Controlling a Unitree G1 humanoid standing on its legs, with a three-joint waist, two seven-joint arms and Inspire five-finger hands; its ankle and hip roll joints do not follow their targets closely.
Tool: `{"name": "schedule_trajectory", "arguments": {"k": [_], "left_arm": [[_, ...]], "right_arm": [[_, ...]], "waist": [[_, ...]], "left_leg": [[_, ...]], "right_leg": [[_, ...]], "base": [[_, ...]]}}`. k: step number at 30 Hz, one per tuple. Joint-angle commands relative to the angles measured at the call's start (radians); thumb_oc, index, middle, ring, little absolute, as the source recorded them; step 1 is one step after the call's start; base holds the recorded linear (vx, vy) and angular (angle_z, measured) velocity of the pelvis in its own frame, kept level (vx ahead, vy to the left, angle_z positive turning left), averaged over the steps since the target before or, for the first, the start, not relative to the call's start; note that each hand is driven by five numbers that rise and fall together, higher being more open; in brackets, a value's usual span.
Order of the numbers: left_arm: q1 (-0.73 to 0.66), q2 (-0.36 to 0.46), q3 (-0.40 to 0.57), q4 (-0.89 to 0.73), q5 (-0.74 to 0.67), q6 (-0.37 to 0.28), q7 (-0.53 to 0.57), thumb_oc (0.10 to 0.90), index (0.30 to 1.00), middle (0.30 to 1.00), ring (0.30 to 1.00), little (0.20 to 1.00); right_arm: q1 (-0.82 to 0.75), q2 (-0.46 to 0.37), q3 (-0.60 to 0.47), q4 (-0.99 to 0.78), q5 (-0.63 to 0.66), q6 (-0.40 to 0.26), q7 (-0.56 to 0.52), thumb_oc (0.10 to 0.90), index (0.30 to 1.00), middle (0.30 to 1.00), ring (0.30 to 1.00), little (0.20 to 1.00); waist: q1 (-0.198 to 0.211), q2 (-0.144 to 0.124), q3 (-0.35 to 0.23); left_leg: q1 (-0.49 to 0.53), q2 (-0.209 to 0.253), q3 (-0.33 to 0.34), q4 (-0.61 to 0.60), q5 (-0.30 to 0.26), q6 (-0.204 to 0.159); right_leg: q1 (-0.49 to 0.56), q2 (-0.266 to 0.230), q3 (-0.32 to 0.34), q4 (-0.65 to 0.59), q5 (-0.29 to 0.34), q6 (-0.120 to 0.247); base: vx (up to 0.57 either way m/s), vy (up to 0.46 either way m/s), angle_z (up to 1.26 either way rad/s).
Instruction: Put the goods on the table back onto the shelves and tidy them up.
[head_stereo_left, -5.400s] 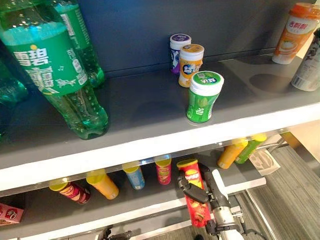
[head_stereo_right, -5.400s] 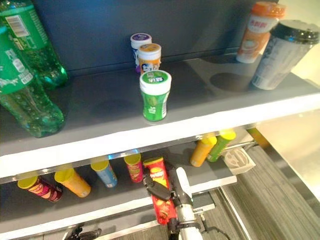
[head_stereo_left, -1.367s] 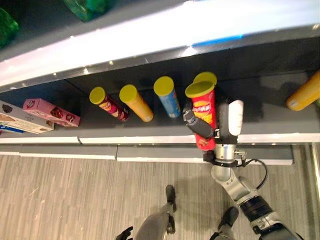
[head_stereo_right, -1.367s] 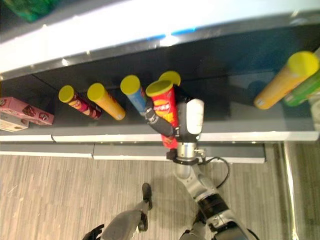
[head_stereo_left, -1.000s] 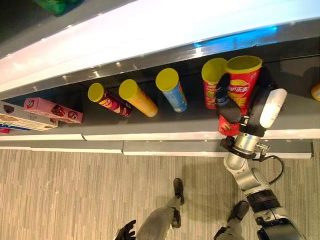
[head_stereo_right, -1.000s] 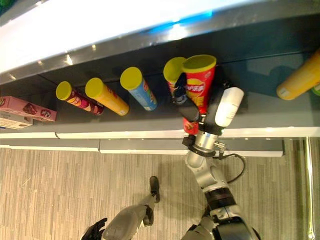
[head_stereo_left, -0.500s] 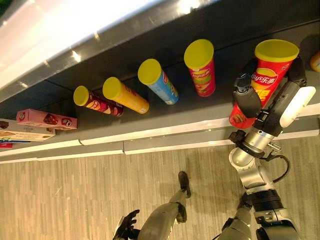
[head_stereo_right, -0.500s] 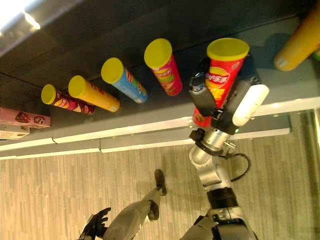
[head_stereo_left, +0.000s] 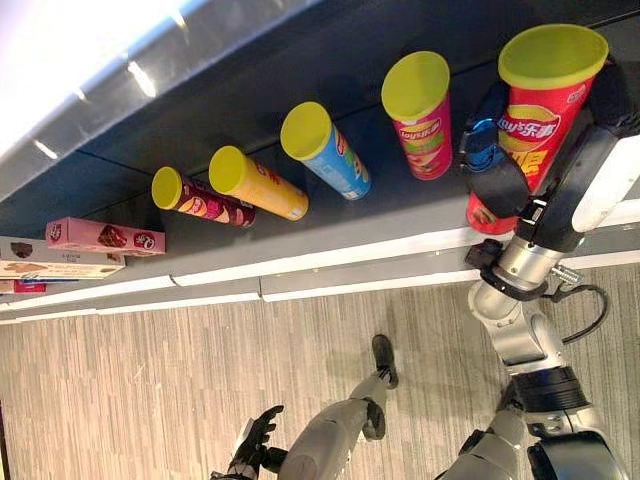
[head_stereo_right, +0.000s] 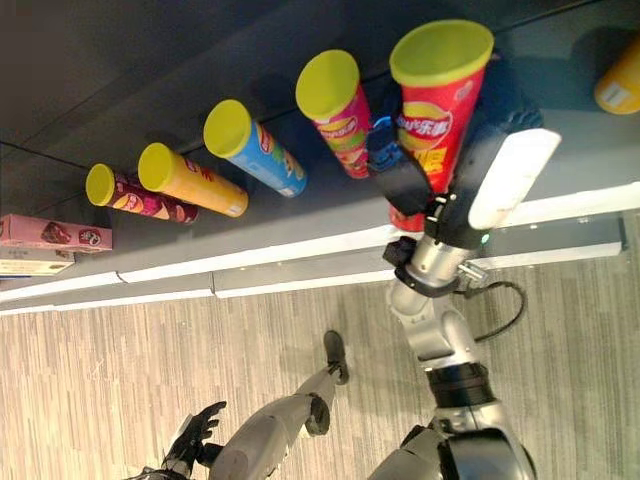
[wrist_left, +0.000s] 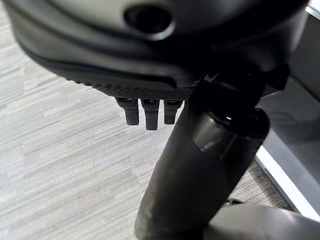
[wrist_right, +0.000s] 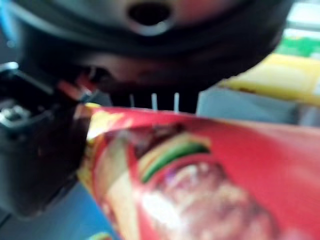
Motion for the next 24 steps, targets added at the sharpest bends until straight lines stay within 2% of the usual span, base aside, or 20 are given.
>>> {"name": "schedule_trajectory", "arguments": {"k": [1,4,7,11,13,14,15,18,19,24], "left_arm": [[-0.039,0.026,-0.011,-0.042,0.018,-0.073,0.065,0.800,0.900,0.900,0.900,0.900],[-0.054,0.055,-0.009,-0.104,0.079,-0.088,0.109,0.800,0.900,0.900,0.900,0.900],[-0.061,0.070,-0.001,-0.138,0.114,-0.090,0.139,0.800,0.900,0.900,0.900,0.900],[-0.070,0.080,-0.007,-0.165,0.151,-0.094,0.164,0.800,0.900,0.900,0.900,0.900],[-0.079,0.092,-0.018,-0.196,0.186,-0.092,0.183,0.800,0.900,0.900,0.900,0.900],[-0.079,0.093,-0.018,-0.197,0.188,-0.091,0.185,0.800,0.900,0.900,0.900,0.900],[-0.083,0.096,-0.024,-0.206,0.206,-0.091,0.195,0.800,0.900,0.900,0.900,0.900],[-0.091,0.101,-0.025,-0.209,0.224,-0.087,0.219,0.800,0.900,0.900,0.900,0.900],[-0.097,0.100,-0.025,-0.208,0.231,-0.082,0.234,0.800,0.900,0.900,0.900,0.900],[-0.115,0.101,-0.029,-0.204,0.252,-0.080,0.276,0.800,0.900,0.900,0.900,0.900]], "right_arm": [[-0.086,-0.057,0.021,-0.141,-0.140,-0.015,-0.021,0.400,0.300,0.300,0.300,0.300],[-0.106,-0.095,0.027,-0.156,-0.219,0.023,-0.011,0.400,0.300,0.300,0.300,0.300],[-0.110,-0.091,0.011,-0.161,-0.236,0.033,-0.010,0.400,0.300,0.300,0.300,0.300],[-0.109,-0.046,-0.023,-0.141,-0.209,0.018,-0.005,0.400,0.300,0.300,0.300,0.300],[-0.112,-0.003,-0.069,-0.126,-0.152,-0.004,0.008,0.400,0.300,0.300,0.300,0.300],[-0.111,-0.002,-0.072,-0.127,-0.150,-0.005,0.010,0.400,0.300,0.300,0.300,0.300],[-0.114,0.035,-0.100,-0.132,-0.105,-0.030,0.021,0.400,0.300,0.300,0.300,0.300],[-0.111,0.078,-0.140,-0.138,-0.045,-0.067,0.034,0.400,0.300,0.300,0.300,0.300],[-0.112,0.118,-0.175,-0.147,0.013,-0.109,0.041,0.400,0.300,0.300,0.300,0.300],[-0.105,0.200,-0.241,-0.182,0.173,-0.227,0.080,0.400,0.300,0.300,0.300,0.300]], "waist": [[0.022,0.021,-0.077],[0.035,0.029,-0.073],[0.043,0.037,-0.073],[0.048,0.049,-0.072],[0.048,0.063,-0.069],[0.050,0.061,-0.070],[0.050,0.068,-0.070],[0.052,0.069,-0.072],[0.048,0.075,-0.073],[0.045,0.081,-0.077]], "left_leg": [[-0.144,0.015,0.007,0.209,-0.162,-0.014],[-0.199,0.017,0.024,0.222,-0.162,-0.012],[-0.240,0.018,0.035,0.233,-0.163,-0.010],[-0.275,0.015,0.054,0.235,-0.165,-0.006],[-0.287,0.011,0.069,0.226,-0.165,-0.005],[-0.288,0.011,0.070,0.225,-0.165,-0.004],[-0.292,0.009,0.077,0.220,-0.166,-0.003],[-0.296,0.007,0.086,0.216,-0.167,-0.002],[-0.298,0.005,0.089,0.211,-0.168,-0.002],[-0.292,-0.006,0.099,0.202,-0.171,-0.002]], "right_leg": [[-0.088,-0.060,0.049,0.097,0.051,0.015],[-0.147,-0.073,0.065,0.102,0.060,0.023],[-0.198,-0.082,0.080,0.113,0.061,0.024],[-0.259,-0.096,0.108,0.124,0.067,0.027],[-0.287,-0.108,0.121,0.127,0.075,0.031],[-0.290,-0.108,0.122,0.128,0.075,0.031],[-0.302,-0.115,0.128,0.127,0.082,0.033],[-0.316,-0.122,0.135,0.127,0.087,0.034],[-0.324,-0.127,0.140,0.125,0.094,0.036],[-0.325,-0.136,0.143,0.117,0.104,0.039]], "base": [[-0.01,0.025,-0.08],[-0.01,0.024,-0.09],[-0.01,0.040,-0.04],[0.01,0.064,-0.06],[0.03,0.085,-0.18],[0.04,0.095,-0.10],[0.02,0.048,-0.01],[0.04,0.068,-0.04],[0.06,0.065,-0.11],[0.05,0.053,-0.06]]}}
